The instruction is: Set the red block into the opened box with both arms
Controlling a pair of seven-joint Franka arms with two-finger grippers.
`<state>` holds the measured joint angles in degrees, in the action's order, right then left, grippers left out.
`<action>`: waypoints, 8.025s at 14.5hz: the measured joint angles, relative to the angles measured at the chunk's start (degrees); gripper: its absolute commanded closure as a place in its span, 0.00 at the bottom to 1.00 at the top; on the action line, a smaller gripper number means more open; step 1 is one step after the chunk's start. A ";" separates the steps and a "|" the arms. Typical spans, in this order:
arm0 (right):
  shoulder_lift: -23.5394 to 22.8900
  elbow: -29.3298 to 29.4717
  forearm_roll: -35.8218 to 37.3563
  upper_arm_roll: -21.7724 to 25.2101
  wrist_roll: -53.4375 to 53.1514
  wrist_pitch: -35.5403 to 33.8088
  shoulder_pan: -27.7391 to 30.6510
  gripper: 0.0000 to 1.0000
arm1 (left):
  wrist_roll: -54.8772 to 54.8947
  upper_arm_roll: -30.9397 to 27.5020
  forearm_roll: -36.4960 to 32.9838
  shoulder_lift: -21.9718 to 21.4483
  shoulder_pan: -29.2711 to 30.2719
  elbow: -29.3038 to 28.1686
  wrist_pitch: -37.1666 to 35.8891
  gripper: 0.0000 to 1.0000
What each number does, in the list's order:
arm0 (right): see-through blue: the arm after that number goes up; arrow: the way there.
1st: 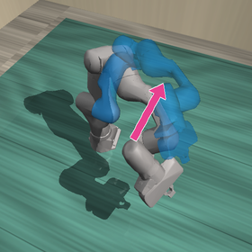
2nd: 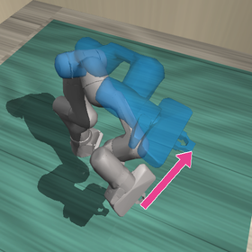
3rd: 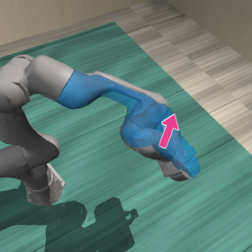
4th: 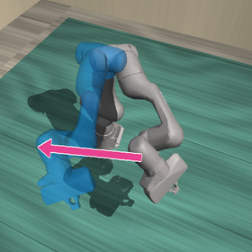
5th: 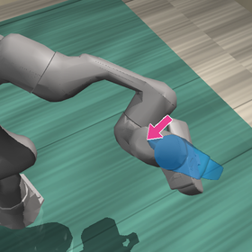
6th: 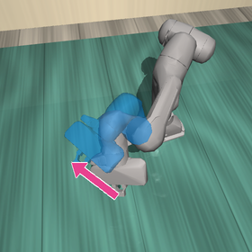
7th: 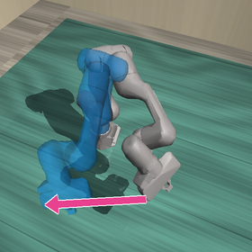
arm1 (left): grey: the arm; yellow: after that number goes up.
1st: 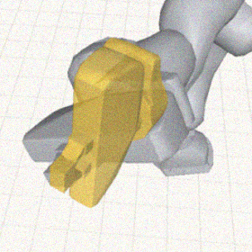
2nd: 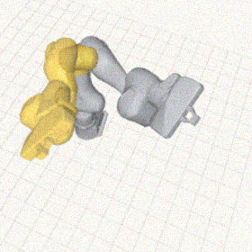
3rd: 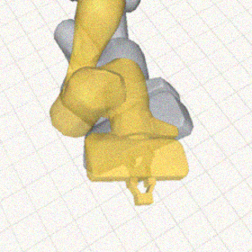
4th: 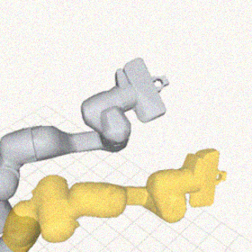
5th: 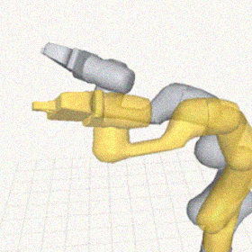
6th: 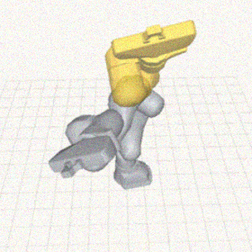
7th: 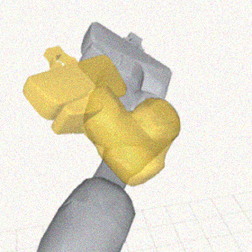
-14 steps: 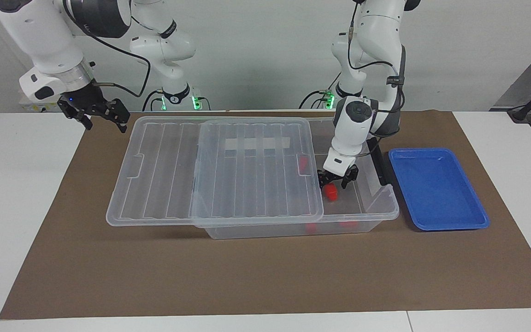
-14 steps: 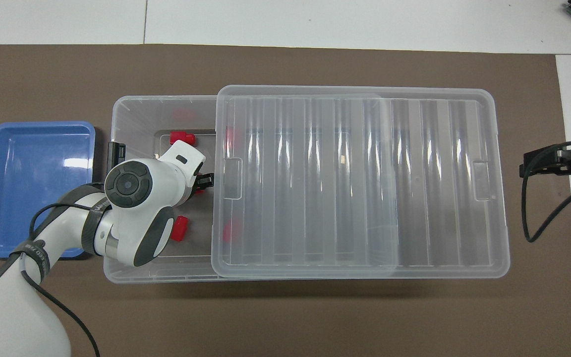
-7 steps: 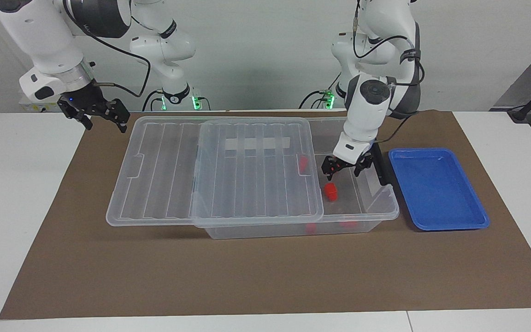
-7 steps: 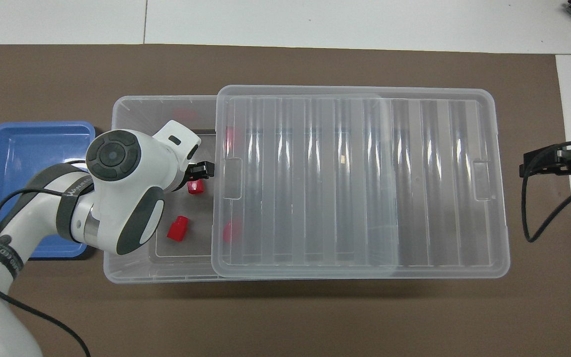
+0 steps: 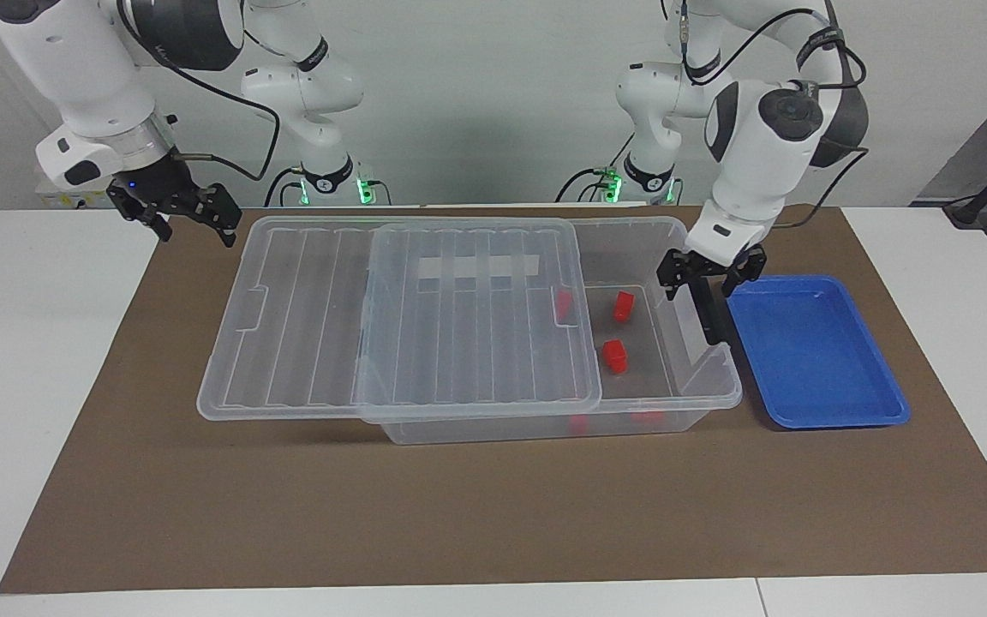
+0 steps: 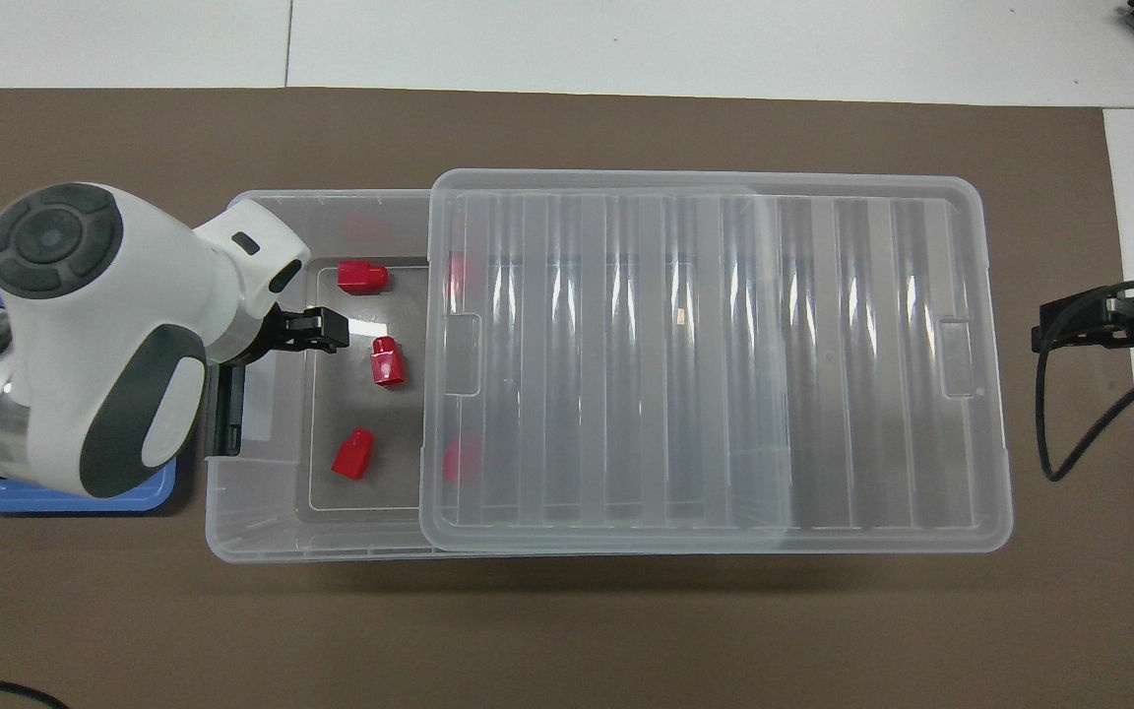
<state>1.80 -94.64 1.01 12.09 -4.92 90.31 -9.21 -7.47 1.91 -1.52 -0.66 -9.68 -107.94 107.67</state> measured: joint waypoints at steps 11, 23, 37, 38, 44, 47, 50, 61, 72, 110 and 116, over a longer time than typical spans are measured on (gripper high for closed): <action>-0.04 -3.06 0.00 0.95 8.74 7.42 3.46 0.37 | 10.90 0.52 0.00 -4.07 6.29 -0.05 -1.81 0.00; -2.53 -11.79 0.14 1.21 20.28 24.45 9.08 1.00 | 22.85 -7.05 -0.03 -4.24 6.42 2.12 -7.90 0.00; -9.03 -13.95 -10.47 -1.35 29.24 32.39 8.80 1.00 | 17.21 -6.36 0.04 1.26 -0.78 9.86 -11.98 0.00; -9.10 -13.94 -10.95 -1.86 29.24 32.43 8.79 1.00 | 17.21 -6.17 0.04 1.20 -0.79 10.81 -13.18 0.00; -9.12 -13.82 -11.21 -2.85 29.01 32.56 7.46 1.00 | 17.21 -5.88 0.04 0.69 -0.80 11.69 -13.54 0.00; -9.12 -13.73 -11.23 -2.89 28.64 32.57 6.06 1.00 | 17.21 -5.97 0.04 0.65 -0.79 11.69 -13.55 0.00; -9.12 -13.72 -11.23 -2.92 26.36 32.57 4.58 1.00 | 17.21 -6.17 0.04 0.51 -0.73 11.69 -13.56 0.00; -9.13 -13.45 -11.24 -4.27 16.46 32.57 1.38 1.00 | 17.21 -6.76 0.04 0.16 -0.51 11.69 -13.60 0.00; -9.28 -13.35 -14.15 -7.08 7.79 33.62 -0.01 1.00 | 17.00 -7.13 0.04 0.07 0.08 11.69 -13.62 0.00; -9.30 -13.30 -14.72 -9.28 1.90 34.01 -3.03 1.00 | 9.62 -7.20 0.04 -0.03 0.43 11.69 -13.67 0.00; -7.55 -11.25 -12.07 -8.50 1.90 28.96 -1.47 0.00 | 9.62 -7.20 0.04 -0.03 0.43 11.69 -13.67 0.00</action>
<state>-5.76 -105.89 -11.06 3.60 -3.02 119.27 -10.68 2.15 -5.29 -1.48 -0.68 -9.25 -96.25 94.00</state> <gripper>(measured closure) 0.718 0.000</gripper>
